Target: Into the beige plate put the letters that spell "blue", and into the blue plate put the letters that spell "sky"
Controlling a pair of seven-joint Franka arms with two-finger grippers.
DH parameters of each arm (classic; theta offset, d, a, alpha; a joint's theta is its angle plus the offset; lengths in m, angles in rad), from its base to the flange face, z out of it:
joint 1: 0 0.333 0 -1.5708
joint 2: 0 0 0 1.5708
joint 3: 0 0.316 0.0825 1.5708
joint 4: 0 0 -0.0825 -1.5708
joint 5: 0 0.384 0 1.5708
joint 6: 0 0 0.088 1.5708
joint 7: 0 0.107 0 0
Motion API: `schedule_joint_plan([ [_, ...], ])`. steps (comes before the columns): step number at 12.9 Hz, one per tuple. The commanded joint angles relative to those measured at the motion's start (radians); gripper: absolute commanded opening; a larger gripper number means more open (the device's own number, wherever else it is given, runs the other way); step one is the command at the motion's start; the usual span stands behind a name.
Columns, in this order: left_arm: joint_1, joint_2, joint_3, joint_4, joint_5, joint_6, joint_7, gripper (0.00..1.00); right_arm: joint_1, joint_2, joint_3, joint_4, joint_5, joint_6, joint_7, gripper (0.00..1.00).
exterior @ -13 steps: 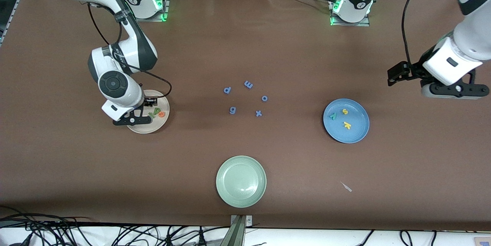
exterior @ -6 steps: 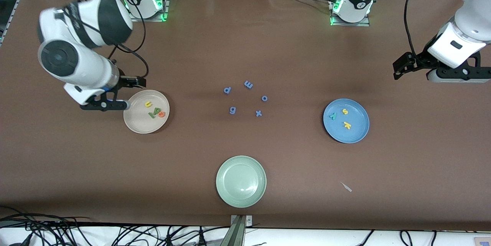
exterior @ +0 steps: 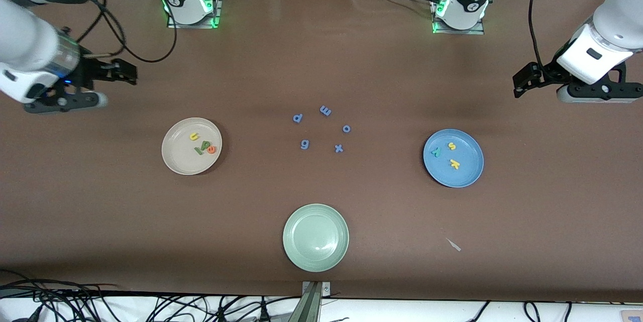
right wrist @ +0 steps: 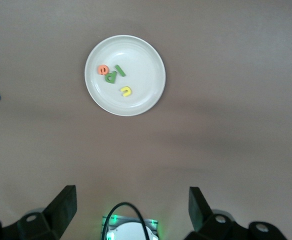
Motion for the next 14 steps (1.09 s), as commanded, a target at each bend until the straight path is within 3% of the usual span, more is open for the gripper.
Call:
schedule_joint_plan([
  [1, 0.000, -0.023, -0.002, -0.003, 0.027, -0.025, 0.007, 1.00, -0.001, 0.017, -0.001, 0.062, 0.022, -0.050, -0.020, 0.99],
  [9, -0.002, -0.022, -0.008, 0.015, 0.029, -0.036, 0.007, 1.00, -0.001, 0.016, -0.003, 0.065, 0.020, -0.041, -0.019, 0.99],
  [14, -0.006, -0.017, -0.006, 0.021, 0.029, -0.028, 0.007, 1.00, 0.001, 0.016, -0.038, 0.077, 0.019, -0.042, -0.046, 1.00],
])
